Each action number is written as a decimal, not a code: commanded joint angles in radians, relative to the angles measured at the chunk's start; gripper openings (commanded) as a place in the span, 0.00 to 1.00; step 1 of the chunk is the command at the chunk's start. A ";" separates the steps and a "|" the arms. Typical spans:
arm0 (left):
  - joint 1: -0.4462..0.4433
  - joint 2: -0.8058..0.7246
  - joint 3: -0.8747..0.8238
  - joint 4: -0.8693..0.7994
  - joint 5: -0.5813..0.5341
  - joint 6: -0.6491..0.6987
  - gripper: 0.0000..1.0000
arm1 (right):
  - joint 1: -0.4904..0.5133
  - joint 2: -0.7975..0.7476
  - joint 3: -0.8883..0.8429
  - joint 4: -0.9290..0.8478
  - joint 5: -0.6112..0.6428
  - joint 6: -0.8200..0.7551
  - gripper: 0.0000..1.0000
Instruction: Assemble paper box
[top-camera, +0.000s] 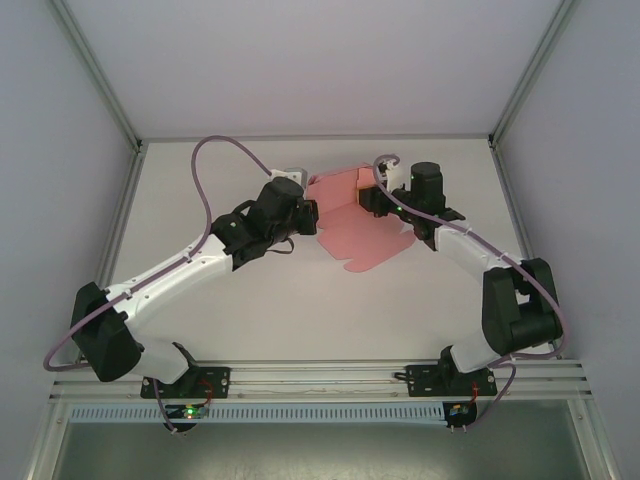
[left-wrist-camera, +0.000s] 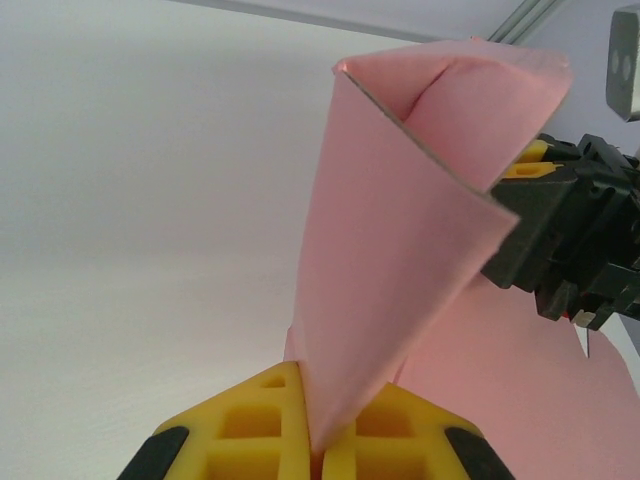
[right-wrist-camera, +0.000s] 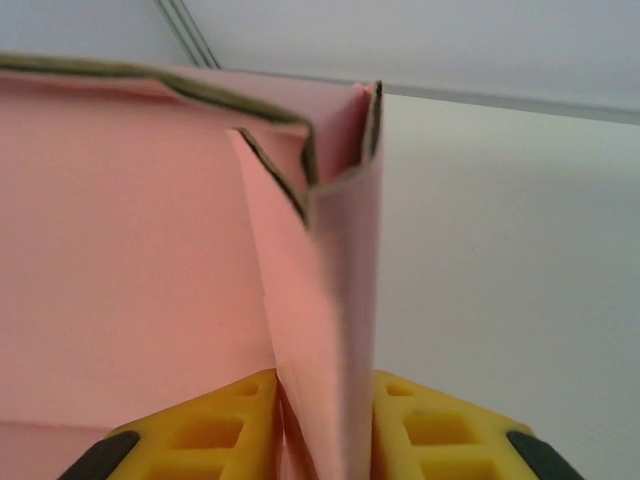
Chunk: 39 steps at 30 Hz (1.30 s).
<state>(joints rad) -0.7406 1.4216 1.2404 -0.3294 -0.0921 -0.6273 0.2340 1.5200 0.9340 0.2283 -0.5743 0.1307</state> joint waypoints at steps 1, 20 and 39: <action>-0.023 -0.011 0.030 0.091 0.032 0.024 0.00 | -0.001 -0.052 0.006 -0.022 -0.072 0.005 0.16; -0.032 0.063 0.098 -0.029 -0.036 -0.016 0.00 | 0.174 0.121 0.294 -0.623 1.639 0.189 0.00; -0.031 0.083 0.077 -0.012 -0.075 -0.007 0.00 | 0.022 -0.161 -0.070 0.118 0.238 0.145 0.47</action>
<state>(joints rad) -0.7666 1.5543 1.3197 -0.3115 -0.1398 -0.6548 0.2718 1.3998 0.8497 0.2211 -0.1165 0.2741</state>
